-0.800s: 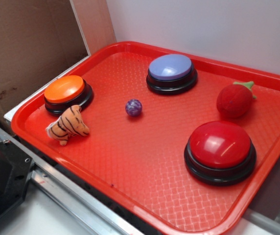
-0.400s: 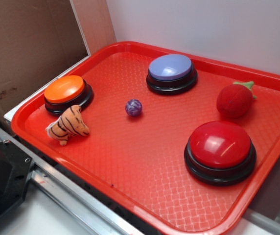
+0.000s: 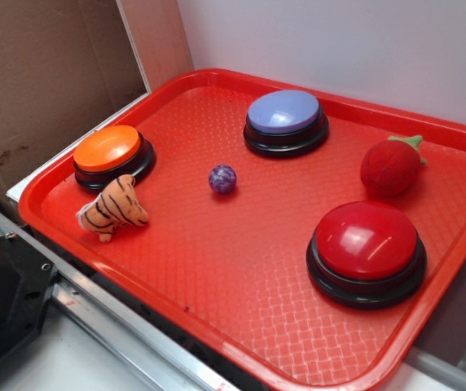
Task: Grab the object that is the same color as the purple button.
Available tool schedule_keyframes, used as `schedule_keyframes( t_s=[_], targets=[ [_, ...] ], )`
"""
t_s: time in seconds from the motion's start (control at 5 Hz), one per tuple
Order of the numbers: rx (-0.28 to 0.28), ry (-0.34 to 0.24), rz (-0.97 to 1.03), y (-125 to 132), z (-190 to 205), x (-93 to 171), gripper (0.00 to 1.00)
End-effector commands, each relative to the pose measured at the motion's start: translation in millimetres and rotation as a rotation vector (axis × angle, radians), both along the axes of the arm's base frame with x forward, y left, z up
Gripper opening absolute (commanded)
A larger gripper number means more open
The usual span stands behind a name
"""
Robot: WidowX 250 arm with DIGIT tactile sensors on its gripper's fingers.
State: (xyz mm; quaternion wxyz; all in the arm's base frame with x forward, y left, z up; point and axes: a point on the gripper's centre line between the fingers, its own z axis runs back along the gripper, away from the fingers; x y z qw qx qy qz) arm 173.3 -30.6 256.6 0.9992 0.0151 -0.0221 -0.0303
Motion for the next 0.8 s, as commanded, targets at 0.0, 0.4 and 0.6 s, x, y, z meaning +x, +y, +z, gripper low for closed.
schedule_keyframes(
  t_s=[0.0, 0.4, 0.6],
  targets=[
    [-0.042, 0.038, -0.206, -44, -5, 61, 1.0],
    [0.083, 0.248, -0.466, -63, -88, 56, 1.0],
    [0.101, 0.273, -0.466, -47, -117, 55, 1.0]
  ],
)
